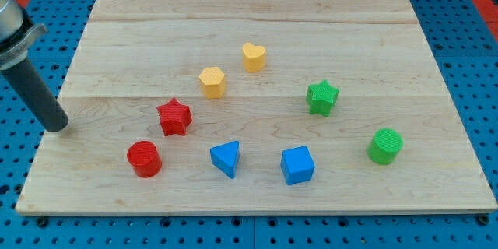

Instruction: Place yellow hexagon on right side of yellow heart

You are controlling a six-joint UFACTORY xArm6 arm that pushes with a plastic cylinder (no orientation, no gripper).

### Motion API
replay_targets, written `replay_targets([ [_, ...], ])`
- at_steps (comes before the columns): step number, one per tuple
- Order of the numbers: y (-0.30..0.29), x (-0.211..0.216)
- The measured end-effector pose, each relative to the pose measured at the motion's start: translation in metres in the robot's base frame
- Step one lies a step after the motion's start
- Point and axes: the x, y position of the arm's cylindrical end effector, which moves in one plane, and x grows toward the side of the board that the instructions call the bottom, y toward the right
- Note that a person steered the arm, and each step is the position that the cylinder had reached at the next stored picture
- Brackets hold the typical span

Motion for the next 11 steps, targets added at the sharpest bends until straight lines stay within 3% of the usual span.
replay_targets([
  [2, 0.032, -0.036],
  [6, 0.246, -0.066],
  [8, 0.289, -0.115],
  [10, 0.387, -0.155],
  [11, 0.374, -0.177],
])
